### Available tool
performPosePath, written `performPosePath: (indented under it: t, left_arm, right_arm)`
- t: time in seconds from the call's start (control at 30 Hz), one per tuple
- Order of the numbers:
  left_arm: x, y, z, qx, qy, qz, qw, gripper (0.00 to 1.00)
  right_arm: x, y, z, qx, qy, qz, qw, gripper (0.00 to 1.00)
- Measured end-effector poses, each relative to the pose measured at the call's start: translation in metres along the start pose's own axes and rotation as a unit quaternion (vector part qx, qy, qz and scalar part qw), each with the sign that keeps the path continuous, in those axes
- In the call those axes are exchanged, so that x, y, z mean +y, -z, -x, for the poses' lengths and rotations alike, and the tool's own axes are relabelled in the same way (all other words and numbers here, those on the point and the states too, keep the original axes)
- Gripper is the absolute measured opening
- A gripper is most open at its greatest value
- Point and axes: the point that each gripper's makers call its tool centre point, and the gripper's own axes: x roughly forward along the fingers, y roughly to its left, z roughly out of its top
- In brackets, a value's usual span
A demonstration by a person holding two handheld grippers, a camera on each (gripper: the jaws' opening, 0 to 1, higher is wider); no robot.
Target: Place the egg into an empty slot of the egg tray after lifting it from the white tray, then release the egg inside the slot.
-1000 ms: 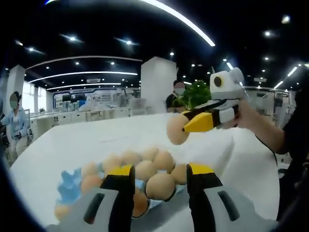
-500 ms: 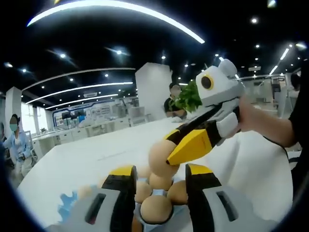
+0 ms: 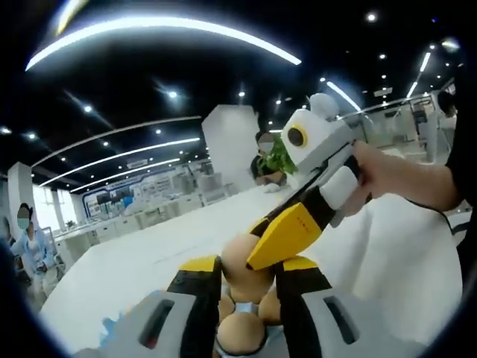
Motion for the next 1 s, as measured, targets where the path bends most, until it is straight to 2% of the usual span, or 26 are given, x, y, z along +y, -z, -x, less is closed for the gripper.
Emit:
performPosePath:
  t: [0.23,0.47,0.63,0.73,0.87,0.93,1.0]
  left_arm:
    - [-0.002,0.005,0.002,0.01,0.007,-0.005,0.9999,0.28]
    - [-0.003,0.004,0.001,0.01,0.012,0.001,0.9999,0.28]
    - [-0.002,0.004,0.003,0.013,0.01,0.002,0.9999,0.28]
    - [0.002,0.005,0.005,0.016,0.006,0.002,0.9999,0.28]
    - [0.008,0.005,0.006,0.017,0.0,0.009,0.9998,0.28]
    - [0.013,0.005,0.007,0.018,-0.004,0.008,0.9998,0.28]
    - [0.02,0.006,0.01,0.017,-0.008,0.01,0.9998,0.28]
  right_arm:
    - [0.0,0.004,-0.003,0.006,-0.001,0.004,1.0,0.28]
    - [0.0,-0.001,-0.002,0.004,0.006,0.048,0.9988,0.28]
    - [-0.005,-0.003,0.0,0.0,0.015,0.053,0.9985,0.31]
    - [-0.008,-0.004,0.003,-0.005,0.023,0.056,0.9981,0.33]
    - [-0.014,-0.01,0.009,-0.023,0.037,0.06,0.9973,0.28]
    - [-0.021,-0.011,0.013,-0.027,0.052,0.072,0.9957,0.28]
    - [-0.023,-0.009,0.015,-0.027,0.052,0.069,0.9959,0.28]
